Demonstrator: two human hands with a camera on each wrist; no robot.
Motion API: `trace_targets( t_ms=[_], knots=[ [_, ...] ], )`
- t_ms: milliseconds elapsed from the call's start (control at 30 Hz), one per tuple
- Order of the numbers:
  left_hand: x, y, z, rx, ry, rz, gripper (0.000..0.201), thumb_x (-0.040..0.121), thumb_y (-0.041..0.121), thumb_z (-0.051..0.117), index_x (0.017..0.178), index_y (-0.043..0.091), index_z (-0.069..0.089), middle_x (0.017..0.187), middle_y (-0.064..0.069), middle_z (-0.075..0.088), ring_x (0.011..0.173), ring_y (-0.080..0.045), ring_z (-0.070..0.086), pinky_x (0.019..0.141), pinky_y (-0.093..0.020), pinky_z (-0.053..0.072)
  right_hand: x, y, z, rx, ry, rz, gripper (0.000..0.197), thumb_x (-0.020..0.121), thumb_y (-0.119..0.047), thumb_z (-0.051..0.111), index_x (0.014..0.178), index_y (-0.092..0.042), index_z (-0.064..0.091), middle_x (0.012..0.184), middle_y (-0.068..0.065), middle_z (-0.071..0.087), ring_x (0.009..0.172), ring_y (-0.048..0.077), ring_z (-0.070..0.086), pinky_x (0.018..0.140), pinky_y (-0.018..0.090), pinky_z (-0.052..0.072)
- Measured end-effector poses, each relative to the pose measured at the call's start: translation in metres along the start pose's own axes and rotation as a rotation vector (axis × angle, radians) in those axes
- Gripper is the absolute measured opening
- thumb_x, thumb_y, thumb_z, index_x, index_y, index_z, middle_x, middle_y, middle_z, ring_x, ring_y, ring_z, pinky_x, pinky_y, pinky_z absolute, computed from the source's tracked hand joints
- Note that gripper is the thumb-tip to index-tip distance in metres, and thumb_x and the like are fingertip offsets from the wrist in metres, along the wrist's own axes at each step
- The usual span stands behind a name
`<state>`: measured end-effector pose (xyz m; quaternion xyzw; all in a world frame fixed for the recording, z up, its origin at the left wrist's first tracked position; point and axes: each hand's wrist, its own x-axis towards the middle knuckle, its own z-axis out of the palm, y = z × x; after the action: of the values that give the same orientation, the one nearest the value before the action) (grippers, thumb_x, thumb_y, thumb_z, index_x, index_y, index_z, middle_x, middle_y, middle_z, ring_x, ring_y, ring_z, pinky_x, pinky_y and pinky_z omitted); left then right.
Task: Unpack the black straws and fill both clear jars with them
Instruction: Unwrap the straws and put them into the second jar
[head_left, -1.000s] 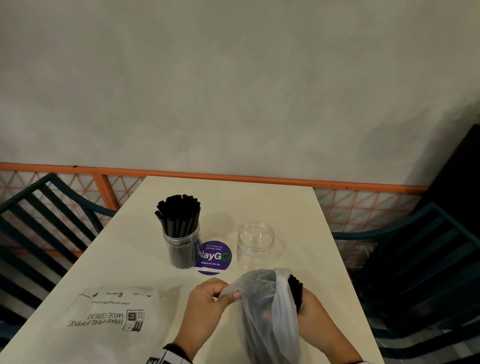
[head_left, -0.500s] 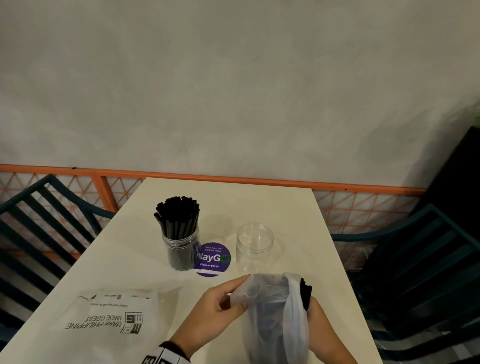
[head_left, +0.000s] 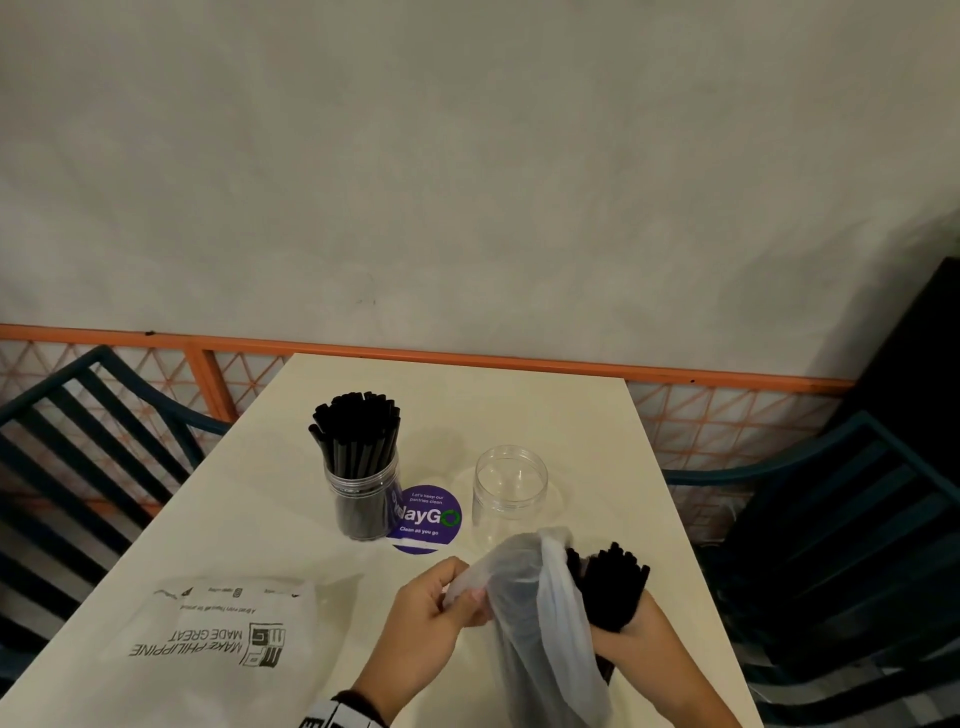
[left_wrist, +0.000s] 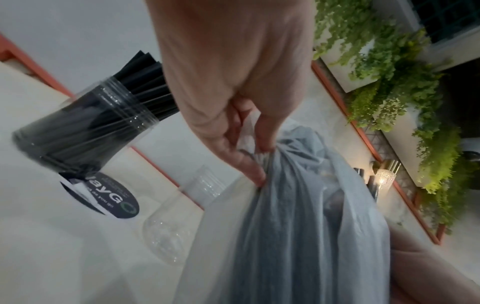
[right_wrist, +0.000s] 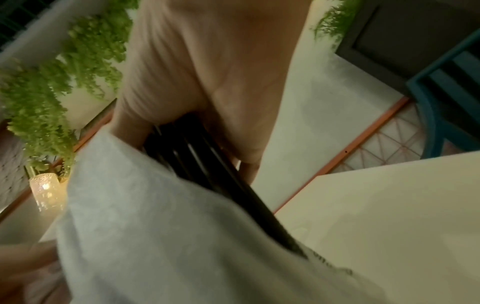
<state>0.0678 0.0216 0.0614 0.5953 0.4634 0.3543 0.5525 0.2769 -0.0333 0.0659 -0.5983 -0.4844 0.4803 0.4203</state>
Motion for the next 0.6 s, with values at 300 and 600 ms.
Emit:
trace_targets(
  t_ms=[300, 600],
  knots=[
    [-0.001, 0.006, -0.003, -0.07, -0.192, -0.019, 0.021, 0.075, 0.022, 0.07, 0.095, 0.016, 0.066, 0.087, -0.001, 0.071, 0.081, -0.017, 0.067, 0.071, -0.022, 0.054, 0.012, 0.007, 0.022, -0.007, 0.077, -0.047, 0.078, 0.03, -0.047, 0.086, 0.099, -0.023, 0.055, 0.097, -0.004, 0.064, 0.092, 0.004, 0.065, 0.087, 0.018, 0.049],
    [-0.001, 0.005, 0.004, -0.036, -0.125, -0.133, 0.024, 0.094, 0.009, 0.038, 0.098, 0.018, 0.059, 0.099, -0.007, 0.064, 0.089, -0.018, 0.062, 0.079, -0.031, 0.056, 0.002, 0.001, 0.026, -0.02, 0.07, -0.135, 0.072, 0.046, -0.034, 0.09, 0.102, -0.039, 0.046, 0.094, -0.025, 0.068, 0.09, -0.024, 0.054, 0.073, -0.003, 0.04]
  ],
)
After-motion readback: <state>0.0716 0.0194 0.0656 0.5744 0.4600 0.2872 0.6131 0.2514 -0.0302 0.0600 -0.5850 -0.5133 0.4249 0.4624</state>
